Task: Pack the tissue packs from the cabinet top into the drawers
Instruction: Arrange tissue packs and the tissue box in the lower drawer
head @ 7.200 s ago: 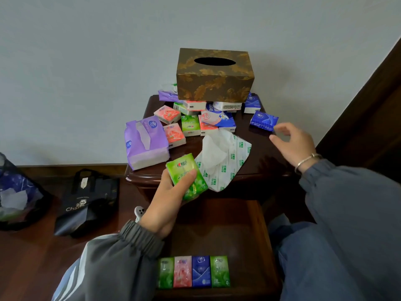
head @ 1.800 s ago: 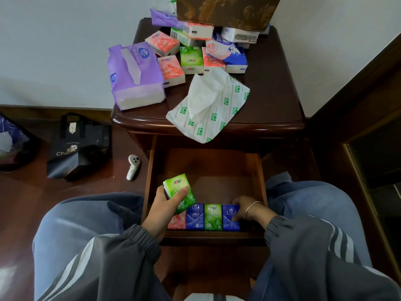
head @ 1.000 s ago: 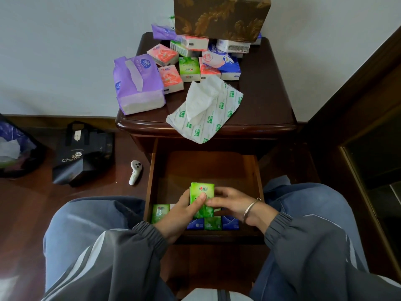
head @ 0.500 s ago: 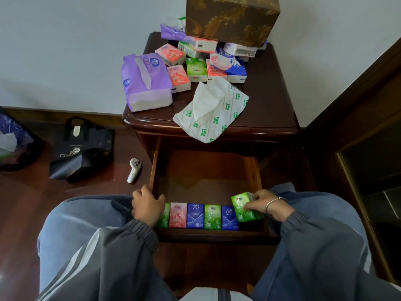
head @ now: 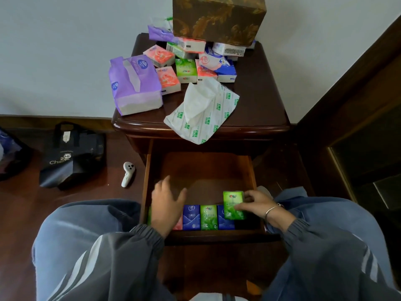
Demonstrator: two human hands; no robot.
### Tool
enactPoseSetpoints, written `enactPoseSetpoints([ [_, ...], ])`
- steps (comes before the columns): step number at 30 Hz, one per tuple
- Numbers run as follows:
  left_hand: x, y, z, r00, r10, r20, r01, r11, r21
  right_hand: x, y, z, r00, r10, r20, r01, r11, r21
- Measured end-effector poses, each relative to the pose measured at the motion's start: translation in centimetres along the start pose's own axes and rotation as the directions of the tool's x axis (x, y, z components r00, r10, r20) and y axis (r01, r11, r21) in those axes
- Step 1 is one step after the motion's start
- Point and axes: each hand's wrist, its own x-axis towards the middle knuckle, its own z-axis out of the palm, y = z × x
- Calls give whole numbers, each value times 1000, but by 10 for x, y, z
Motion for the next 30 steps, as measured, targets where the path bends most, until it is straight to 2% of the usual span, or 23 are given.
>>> enactPoseSetpoints([
  [1,-1,12,9,993,52,107,-37,990,-135,-4,0,0,999,-21,41,17,996,83],
  [3,-6,37,30,917,110,384,20,947,-320,-8,1,0,994,-53,95,30,974,226],
  [4,-8,47,41,861,129,491,56,937,-344,-9,2,-1,992,-65,104,33,960,278],
  [6,-10,59,60,787,144,600,81,940,-332,-10,7,-3,991,-79,112,39,945,325],
  [9,-6,63,79,775,128,619,162,906,-391,-9,21,-9,986,-84,145,25,930,368],
  [11,0,61,87,763,106,638,267,847,-459,-5,29,-16,991,-99,94,60,934,353],
  [13,7,56,94,775,55,629,374,763,-527,2,35,-25,989,-90,-118,117,961,250],
  [14,11,56,98,791,17,611,400,741,-539,7,40,-29,971,-63,-229,101,982,158],
  [15,15,56,103,811,-27,585,402,752,-523,12,47,-31,961,-30,-273,47,997,55],
  [16,18,57,108,830,-65,553,387,782,-488,17,53,-30,971,15,-240,-29,998,-53],
  [18,23,65,119,865,-101,491,334,847,-413,26,66,-23,991,120,-63,-130,970,-206],
  [20,26,76,130,889,-93,449,273,894,-355,31,73,-17,989,150,14,-143,962,-233],
  [25,33,82,143,910,-119,397,253,917,-307,34,71,-13,995,95,8,-91,969,-229],
  [30,32,78,151,833,-78,548,218,956,-195,29,73,-9,996,87,-6,-86,965,-249],
])
